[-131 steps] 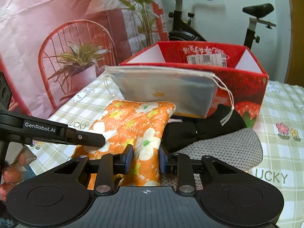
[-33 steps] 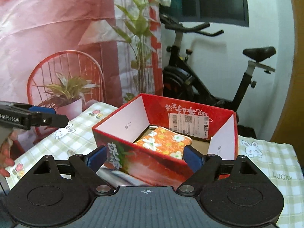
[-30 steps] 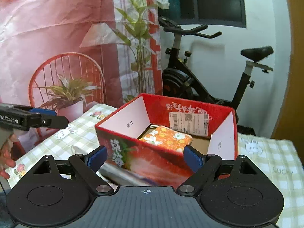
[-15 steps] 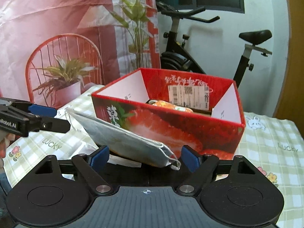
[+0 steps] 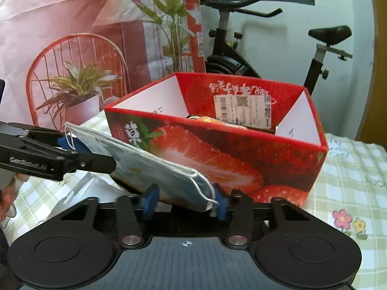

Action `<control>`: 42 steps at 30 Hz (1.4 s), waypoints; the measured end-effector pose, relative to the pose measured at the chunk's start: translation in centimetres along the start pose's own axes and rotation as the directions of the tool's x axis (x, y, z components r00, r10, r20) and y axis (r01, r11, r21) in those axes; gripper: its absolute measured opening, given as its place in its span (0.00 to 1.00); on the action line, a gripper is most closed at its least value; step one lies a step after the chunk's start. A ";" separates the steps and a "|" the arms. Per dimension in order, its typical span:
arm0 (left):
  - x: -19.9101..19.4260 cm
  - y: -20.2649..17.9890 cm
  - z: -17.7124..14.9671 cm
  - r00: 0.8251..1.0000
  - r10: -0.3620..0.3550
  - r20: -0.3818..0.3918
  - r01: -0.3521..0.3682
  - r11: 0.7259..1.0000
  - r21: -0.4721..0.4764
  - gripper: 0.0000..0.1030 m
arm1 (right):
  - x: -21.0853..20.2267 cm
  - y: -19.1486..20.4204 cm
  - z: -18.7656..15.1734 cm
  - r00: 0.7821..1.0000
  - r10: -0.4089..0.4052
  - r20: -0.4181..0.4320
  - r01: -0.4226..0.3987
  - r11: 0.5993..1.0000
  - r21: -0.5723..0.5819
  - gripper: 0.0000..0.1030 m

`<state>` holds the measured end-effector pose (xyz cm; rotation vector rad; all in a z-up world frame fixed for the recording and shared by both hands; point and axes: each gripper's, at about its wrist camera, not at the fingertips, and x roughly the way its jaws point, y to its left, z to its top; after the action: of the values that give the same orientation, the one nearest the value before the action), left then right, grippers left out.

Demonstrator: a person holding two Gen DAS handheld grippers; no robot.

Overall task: Organize soft objects
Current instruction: 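Move the left tool back and grasp the white face mask, then carry the mask with the left gripper and release it into the red box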

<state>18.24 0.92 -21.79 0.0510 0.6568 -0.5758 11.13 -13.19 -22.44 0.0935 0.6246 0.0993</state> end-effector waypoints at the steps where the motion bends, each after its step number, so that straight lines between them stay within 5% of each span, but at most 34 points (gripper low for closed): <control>1: 0.0 0.0 0.0 1.000 0.004 0.005 -0.004 1.000 -0.001 0.39 | 0.0 0.0 0.1 1.000 -0.011 0.006 0.011 1.000 -0.004 0.29; 3: -0.1 0.3 -0.1 1.000 0.003 0.012 -0.003 1.000 -0.005 0.23 | -0.2 -0.4 0.4 1.000 -0.019 0.018 0.019 1.000 0.009 0.09; 12: -2.9 -0.3 1.6 0.993 -0.012 0.116 0.012 1.000 0.000 0.20 | -2.4 -0.7 2.6 0.993 0.019 0.112 -0.021 1.000 0.017 0.07; 26: -5.6 -1.7 8.8 0.944 0.004 0.331 -0.012 1.000 0.022 0.20 | -6.2 -1.7 10.5 0.954 0.030 0.298 -0.014 0.998 -0.056 0.06; 33: -1.0 -0.4 12.5 0.963 0.017 0.268 -0.017 1.000 -0.003 0.20 | -3.3 -3.1 13.0 0.960 -0.007 0.280 0.021 0.999 -0.046 0.06; 42: 5.6 1.1 12.2 0.998 -0.026 0.061 0.027 1.000 -0.004 0.20 | 2.7 -6.2 12.1 0.995 -0.037 0.088 0.036 0.999 0.013 0.06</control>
<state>29.28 -3.58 -15.53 0.0197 0.6001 -0.5989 20.80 -19.72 -14.96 0.0971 0.5383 0.0558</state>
